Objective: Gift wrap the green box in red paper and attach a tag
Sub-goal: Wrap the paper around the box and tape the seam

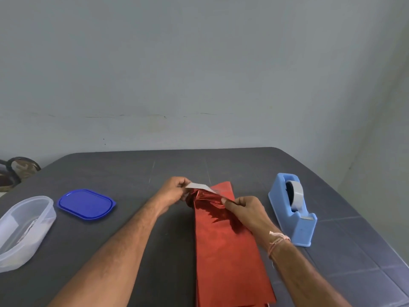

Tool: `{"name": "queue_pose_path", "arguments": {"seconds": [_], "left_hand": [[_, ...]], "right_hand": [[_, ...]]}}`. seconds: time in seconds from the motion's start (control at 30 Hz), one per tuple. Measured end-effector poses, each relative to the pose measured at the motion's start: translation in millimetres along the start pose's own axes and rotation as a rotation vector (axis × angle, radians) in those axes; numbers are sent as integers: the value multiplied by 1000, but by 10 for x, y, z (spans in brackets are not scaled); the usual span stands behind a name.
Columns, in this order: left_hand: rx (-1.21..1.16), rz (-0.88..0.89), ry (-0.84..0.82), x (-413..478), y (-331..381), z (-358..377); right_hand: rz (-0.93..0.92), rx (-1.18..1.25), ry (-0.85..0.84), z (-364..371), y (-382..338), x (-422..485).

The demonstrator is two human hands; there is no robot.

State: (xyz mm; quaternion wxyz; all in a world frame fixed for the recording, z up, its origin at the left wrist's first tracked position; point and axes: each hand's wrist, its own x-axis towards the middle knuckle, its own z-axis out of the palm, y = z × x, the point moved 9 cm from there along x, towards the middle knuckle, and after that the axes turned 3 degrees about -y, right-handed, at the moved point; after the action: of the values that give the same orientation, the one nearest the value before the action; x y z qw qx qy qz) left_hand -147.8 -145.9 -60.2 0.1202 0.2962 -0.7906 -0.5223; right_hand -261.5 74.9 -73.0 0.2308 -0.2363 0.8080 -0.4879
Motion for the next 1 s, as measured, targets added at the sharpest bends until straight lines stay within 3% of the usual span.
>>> {"name": "queue_pose_path", "arguments": {"seconds": [0.27, 0.63, 0.9, 1.0], "left_hand": [[-168, 60, -51, 167, 119, 2], [-105, 180, -39, 412, 551, 140], [-236, 243, 115, 413, 615, 201], [-225, 196, 291, 351, 488, 52]], "right_hand": [[-45, -37, 39, -46, -13, 38], [-24, -36, 67, -87, 71, 46], [12, 108, 23, -74, 161, 19], [24, 163, 2, -57, 154, -3]]}}
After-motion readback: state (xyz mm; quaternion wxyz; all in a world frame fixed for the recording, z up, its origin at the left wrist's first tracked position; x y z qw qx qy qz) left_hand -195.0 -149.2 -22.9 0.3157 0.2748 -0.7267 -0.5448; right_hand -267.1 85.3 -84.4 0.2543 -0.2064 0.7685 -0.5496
